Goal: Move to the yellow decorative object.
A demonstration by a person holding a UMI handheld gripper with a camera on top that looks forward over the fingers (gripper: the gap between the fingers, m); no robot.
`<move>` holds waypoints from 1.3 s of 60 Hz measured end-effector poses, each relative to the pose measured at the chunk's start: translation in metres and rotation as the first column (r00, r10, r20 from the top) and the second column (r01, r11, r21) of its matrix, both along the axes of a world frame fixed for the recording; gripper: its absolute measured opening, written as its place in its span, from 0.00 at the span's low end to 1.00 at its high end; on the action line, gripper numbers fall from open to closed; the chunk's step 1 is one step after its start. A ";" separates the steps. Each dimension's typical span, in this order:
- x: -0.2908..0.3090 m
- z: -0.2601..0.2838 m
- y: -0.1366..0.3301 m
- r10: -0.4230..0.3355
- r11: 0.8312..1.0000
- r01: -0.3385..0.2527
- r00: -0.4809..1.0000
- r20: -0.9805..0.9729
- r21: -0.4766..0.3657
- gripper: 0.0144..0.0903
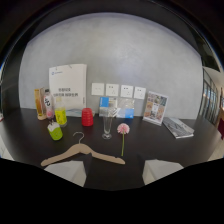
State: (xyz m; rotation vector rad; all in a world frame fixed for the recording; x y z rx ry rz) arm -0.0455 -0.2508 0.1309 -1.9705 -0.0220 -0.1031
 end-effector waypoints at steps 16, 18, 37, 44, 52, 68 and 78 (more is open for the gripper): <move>-0.015 -0.013 -0.045 -0.014 0.999 0.015 1.000 0.007 -0.034 0.94; -0.022 -0.015 -0.050 -0.013 0.999 0.013 1.000 0.004 -0.040 0.94; -0.187 -0.028 -0.059 0.170 0.983 -0.175 0.983 -0.066 -0.064 0.93; -0.259 -0.024 -0.039 0.227 0.972 -0.230 0.972 -0.059 -0.045 0.93; -0.342 -0.018 0.003 0.253 0.967 -0.254 0.967 -0.036 -0.009 0.92; -0.477 -0.004 0.131 0.212 0.976 -0.209 0.976 -0.058 0.054 0.93; -0.502 -0.008 0.211 0.138 0.989 -0.134 0.989 -0.061 0.062 0.94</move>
